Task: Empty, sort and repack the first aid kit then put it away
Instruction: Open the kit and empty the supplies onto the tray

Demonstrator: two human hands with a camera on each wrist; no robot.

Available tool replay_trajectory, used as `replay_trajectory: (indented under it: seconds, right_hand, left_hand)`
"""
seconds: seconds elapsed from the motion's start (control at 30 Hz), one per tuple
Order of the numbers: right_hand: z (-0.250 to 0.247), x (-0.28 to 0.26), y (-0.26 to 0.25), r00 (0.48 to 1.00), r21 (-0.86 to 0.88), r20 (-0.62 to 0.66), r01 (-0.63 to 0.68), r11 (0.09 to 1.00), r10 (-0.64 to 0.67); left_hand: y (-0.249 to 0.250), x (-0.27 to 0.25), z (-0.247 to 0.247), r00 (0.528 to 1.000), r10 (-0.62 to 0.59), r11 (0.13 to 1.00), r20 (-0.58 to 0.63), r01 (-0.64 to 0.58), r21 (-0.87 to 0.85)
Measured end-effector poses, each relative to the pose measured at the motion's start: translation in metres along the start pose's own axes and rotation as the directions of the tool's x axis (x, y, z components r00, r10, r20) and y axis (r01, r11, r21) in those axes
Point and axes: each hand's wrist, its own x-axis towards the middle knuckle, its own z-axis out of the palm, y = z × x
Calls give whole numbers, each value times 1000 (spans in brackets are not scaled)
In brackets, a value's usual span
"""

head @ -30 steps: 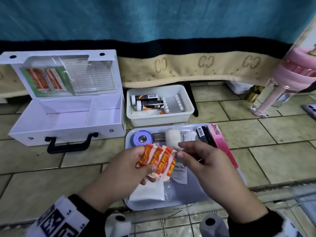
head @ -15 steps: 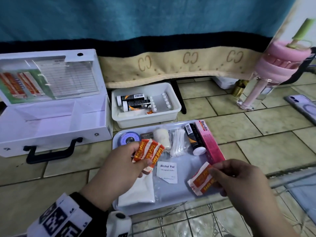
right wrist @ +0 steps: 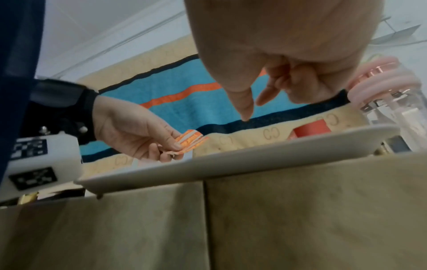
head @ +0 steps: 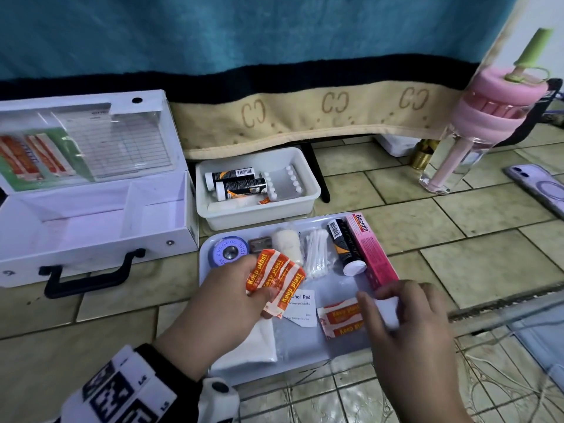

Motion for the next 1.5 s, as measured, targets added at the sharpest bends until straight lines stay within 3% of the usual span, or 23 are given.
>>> replay_trajectory:
  seconds: [0.07, 0.17, 0.2, 0.27, 0.37, 0.47, 0.57, 0.7, 0.8, 0.9, 0.97, 1.07, 1.13, 1.33, 1.4, 1.5]
  right_hand:
    - [3, 2, -5, 992, 125, 120, 28, 992, -43]
    - [8, 5, -19, 903, 371, 429, -191, 909, 14]
    - [9, 5, -24, 880, 401, 475, -213, 891, -4]
    - [10, 3, -29, 894, 385, 448, -174, 906, -19]
    - [8, 6, -17, 952, 288, 269, -227, 930, 148]
    - [2, 11, 0, 944, 172, 166, -311, 935, 284]
    - [-4, 12, 0, 950, 17, 182, -261, 965, 253]
    - [-11, 15, -3, 968, -65, 190, -153, 986, 163]
    - [-14, 18, -4, 975, 93, 195, -126, 988, 106]
    - [-17, 18, -13, 904, 399, 425, -239, 885, 52]
    - [-18, 18, -21, 860, 431, 510, -230, 873, -25]
    - [-13, 22, -14, 924, 254, 382, -87, 963, -18]
    - [-11, 28, -8, 953, 85, 302, -62, 994, 34]
    - [-3, 37, -8, 943, -177, 315, -53, 983, 108]
    - [-8, 39, -19, 961, -284, 267, 6, 959, 73]
    - [-18, 49, -42, 971, -284, 238, 62, 957, 8]
  left_hand:
    - [2, -1, 1, 999, 34, 999, 25, -33, -12]
    - [7, -3, 8, 990, 89, 996, 107, -88, -15]
    - [8, -4, 10, 986, 101, 995, 132, -102, -1]
    - [8, -5, 14, 982, 114, 993, 148, -117, 16]
    - [5, -4, 13, 990, 86, 995, 115, -80, -56]
    - [4, -3, 7, 996, 35, 988, 83, -21, -156]
    - [2, -2, 7, 997, 28, 991, 73, -18, -132]
    - [0, 0, 13, 994, 67, 997, 81, -63, -54]
    - [6, -1, 14, 988, 120, 992, 102, -122, 22]
    - [14, 0, 19, 974, 128, 991, 186, -134, 23]
    - [17, 1, 26, 969, 128, 989, 210, -141, 51]
    - [21, 4, 34, 973, 112, 993, 203, -115, 7]
    - [21, 7, 30, 984, 98, 995, 147, -97, -15]
    - [12, 8, 5, 995, 80, 995, -56, -77, 65]
    - [8, 2, -1, 992, 69, 994, -108, -60, 89]
    - [0, -5, -12, 984, 0, 998, -176, 10, 61]
